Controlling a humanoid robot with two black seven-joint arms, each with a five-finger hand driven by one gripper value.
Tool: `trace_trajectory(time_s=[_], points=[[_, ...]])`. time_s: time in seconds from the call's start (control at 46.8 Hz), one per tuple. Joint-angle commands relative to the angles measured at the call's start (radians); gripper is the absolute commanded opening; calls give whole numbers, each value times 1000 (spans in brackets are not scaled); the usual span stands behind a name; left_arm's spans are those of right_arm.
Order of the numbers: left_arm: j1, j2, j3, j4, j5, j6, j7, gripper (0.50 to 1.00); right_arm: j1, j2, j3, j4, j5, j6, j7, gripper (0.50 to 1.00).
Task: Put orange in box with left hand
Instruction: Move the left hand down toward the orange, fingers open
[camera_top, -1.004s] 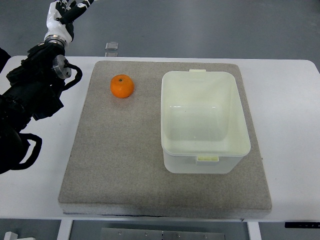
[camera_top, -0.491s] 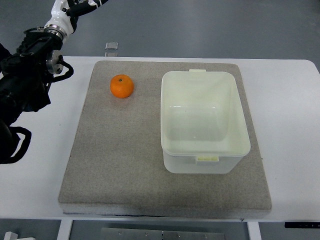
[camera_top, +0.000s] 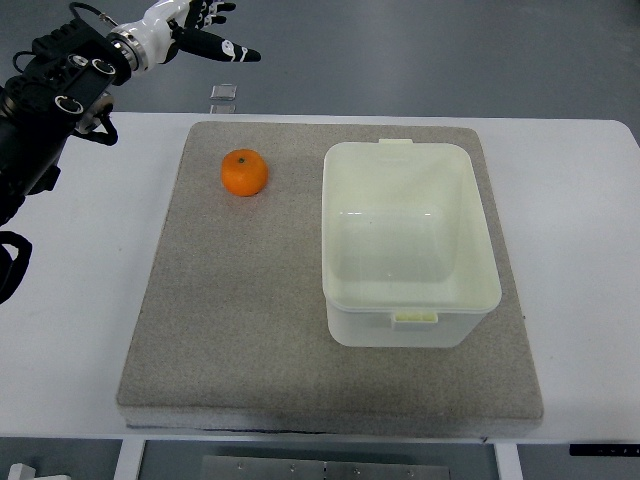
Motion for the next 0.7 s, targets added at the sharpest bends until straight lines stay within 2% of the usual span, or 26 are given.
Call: trace_trajectory(time_s=[0.0,0.235,0.491,0.683], points=[[-15,-4,96,-3,11,1,-8,975,0,0,0,-1,0,0,0,944],[-94,-4,351,-29,140,-5,-144,973,0,0,0,1,0,0,0,944],[-105,2,411,-137,278,-34,-206,973,0,0,0,-1,0,0,0,944],[-99,20,440,-184,356,-34,-214,973,0,0,0,1,0,0,0,944]])
